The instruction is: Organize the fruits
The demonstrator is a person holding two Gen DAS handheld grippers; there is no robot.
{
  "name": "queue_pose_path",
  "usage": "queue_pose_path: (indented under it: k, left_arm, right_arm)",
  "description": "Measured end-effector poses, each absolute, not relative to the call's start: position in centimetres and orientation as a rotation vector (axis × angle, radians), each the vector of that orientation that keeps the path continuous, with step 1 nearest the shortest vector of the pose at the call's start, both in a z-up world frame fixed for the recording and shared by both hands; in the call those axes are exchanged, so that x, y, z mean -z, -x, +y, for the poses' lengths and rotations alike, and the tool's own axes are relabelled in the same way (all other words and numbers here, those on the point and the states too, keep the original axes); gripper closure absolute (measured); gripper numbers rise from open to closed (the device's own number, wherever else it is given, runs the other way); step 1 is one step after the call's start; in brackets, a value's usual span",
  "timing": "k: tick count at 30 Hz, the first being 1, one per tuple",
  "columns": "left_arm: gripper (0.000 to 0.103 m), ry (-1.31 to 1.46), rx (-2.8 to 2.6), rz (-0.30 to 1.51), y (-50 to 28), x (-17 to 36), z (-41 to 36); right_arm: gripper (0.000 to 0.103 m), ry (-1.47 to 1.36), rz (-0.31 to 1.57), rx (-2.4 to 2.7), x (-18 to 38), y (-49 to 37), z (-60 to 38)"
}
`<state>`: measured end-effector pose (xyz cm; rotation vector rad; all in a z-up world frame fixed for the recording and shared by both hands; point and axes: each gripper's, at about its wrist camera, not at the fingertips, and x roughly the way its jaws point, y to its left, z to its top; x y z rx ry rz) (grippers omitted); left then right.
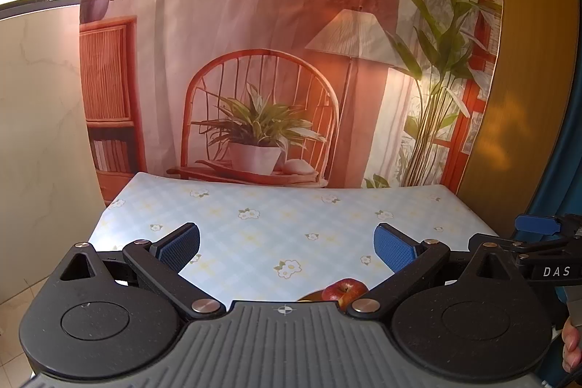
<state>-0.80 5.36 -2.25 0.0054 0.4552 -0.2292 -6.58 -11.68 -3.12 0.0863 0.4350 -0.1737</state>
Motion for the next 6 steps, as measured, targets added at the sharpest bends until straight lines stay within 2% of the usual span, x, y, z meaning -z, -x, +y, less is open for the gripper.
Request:
queue_pose_path:
  k: [6]
  left_arm:
    - [0.0, -0.002, 0.227, 0.457, 0.76, 2.3, 5.35]
  right_arm:
    - [0.0, -0.086, 0.435, 0.176, 3.1, 6.54, -11.63]
